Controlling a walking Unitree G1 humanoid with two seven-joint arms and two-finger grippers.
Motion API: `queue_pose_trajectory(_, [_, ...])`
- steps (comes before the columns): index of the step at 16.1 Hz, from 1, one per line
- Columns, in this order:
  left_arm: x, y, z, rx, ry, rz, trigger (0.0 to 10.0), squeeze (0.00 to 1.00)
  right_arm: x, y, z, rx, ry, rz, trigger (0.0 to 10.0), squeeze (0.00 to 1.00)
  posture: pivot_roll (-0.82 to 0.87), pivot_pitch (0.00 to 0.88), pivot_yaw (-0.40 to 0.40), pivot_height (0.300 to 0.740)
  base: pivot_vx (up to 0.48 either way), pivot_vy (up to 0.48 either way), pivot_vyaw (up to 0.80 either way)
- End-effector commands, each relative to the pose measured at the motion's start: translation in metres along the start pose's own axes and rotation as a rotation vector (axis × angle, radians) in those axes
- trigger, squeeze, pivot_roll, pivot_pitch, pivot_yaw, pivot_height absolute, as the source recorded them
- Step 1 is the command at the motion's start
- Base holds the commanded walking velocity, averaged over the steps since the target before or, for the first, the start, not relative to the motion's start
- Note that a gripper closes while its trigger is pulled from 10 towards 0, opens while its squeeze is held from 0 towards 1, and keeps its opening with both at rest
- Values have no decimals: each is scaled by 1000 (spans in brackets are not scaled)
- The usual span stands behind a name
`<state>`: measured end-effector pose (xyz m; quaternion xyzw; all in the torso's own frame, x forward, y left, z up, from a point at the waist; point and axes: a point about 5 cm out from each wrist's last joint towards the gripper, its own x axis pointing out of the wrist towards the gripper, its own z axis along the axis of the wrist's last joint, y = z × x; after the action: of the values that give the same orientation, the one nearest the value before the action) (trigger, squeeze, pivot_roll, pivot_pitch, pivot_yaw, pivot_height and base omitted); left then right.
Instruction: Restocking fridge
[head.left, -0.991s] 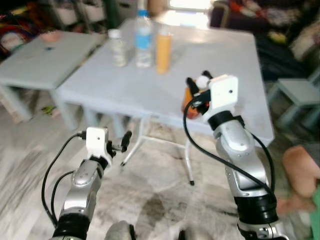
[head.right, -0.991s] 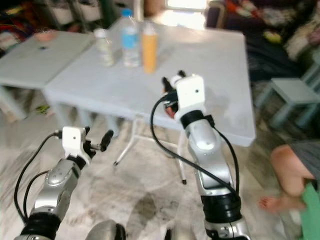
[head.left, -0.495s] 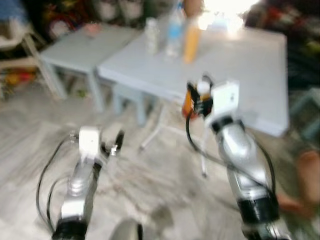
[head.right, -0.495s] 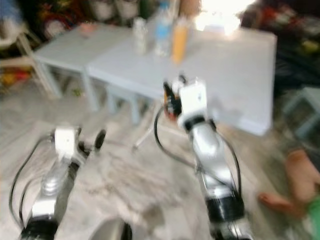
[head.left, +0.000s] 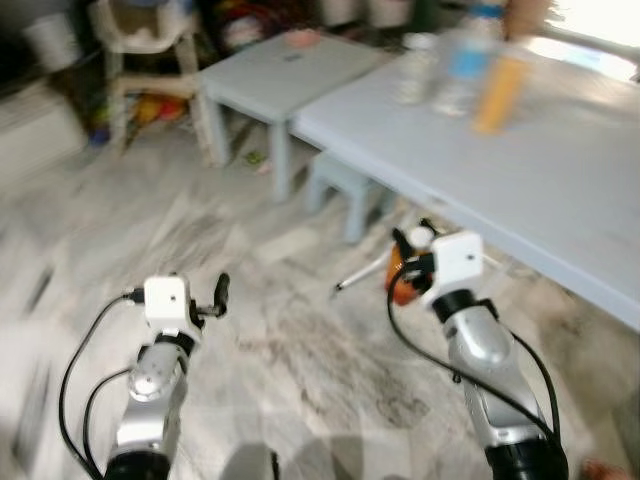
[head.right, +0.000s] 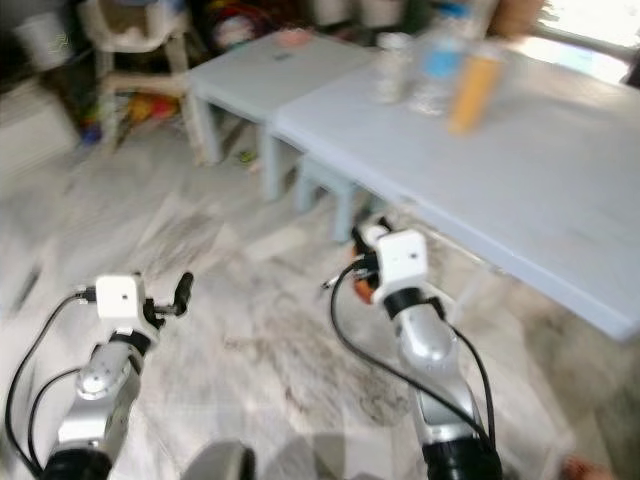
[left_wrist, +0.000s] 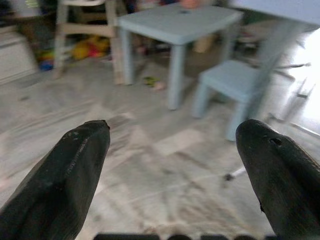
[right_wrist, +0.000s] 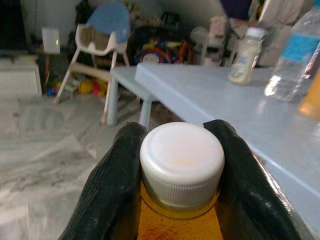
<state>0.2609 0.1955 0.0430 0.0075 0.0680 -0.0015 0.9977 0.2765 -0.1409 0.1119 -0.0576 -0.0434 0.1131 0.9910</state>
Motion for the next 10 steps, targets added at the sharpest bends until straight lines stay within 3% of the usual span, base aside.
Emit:
queue_pose_trajectory(1, [2,9,8,23,-33,41,10000,0,5,6,13,7,-74,16,10000,0,48,0,-13,740,0,0,800])
queue_pose_trajectory(4, [5,9,18,40,-82,107,10000,0,5,9,13,16,-82,29,10000,0,58,0,-34,740,0,0,800])
queue_pose_trajectory(7, [-1,6,-1,32,-10,101,10000,0,8,15,11,14,-84,67,10000,0,40,0,-39,740,0,0,800])
queue_pose_trajectory(10, [2,2,1,21,-16,99,10000,0,8,13,12,1,-90,66,10000,0,34,0,-42,740,0,0,800])
